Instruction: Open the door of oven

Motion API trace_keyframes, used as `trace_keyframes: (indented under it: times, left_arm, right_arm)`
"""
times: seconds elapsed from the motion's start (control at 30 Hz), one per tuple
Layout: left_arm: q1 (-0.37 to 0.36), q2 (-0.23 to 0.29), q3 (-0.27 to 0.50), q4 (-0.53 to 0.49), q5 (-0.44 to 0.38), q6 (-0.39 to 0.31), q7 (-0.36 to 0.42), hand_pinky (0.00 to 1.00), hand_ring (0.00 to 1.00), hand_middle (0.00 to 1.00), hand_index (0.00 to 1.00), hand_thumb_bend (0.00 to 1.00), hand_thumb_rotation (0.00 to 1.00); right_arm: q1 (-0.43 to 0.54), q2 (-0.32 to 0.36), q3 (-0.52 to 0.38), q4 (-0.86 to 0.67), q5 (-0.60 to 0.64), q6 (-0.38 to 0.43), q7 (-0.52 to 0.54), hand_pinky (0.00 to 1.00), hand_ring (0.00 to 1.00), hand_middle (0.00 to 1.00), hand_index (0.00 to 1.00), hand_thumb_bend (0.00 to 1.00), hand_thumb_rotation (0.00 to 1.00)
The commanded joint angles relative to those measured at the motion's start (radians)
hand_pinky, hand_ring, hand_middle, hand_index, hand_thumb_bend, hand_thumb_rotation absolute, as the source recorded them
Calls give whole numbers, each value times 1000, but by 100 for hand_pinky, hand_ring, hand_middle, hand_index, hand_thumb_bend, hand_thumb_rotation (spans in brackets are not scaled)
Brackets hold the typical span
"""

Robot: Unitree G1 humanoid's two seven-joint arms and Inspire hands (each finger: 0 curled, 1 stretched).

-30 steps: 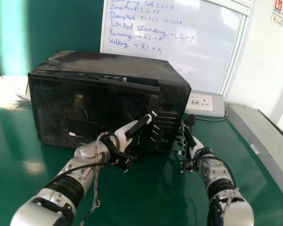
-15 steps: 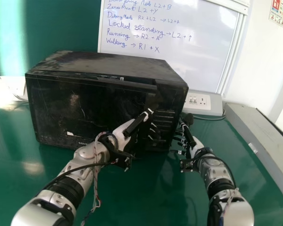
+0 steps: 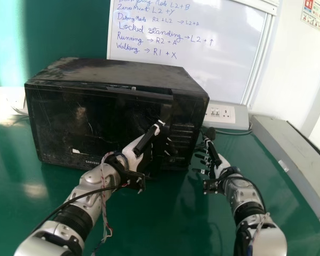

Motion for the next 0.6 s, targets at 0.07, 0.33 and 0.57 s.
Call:
trace_keyframes:
  times: [0.07, 0.33, 0.57]
  left_arm:
    - [45, -56, 21, -77, -55, -103, -22, 4, 10, 45, 48, 52, 0]
    - [103, -54, -34, -135, -30, -169, -33, 4, 9, 46, 48, 52, 0]
    - [176, -70, -46, -250, -68, -154, -76, 4, 9, 46, 49, 52, 0]
  right_arm:
    - [-14, 4, -3, -1, 6, -2, -7, 61, 70, 86, 90, 76, 70]
    - [-13, 0, -4, 2, 5, -2, -3, 64, 71, 86, 91, 81, 73]
    - [-11, -6, 0, 5, 2, -5, 4, 60, 69, 86, 92, 80, 75]
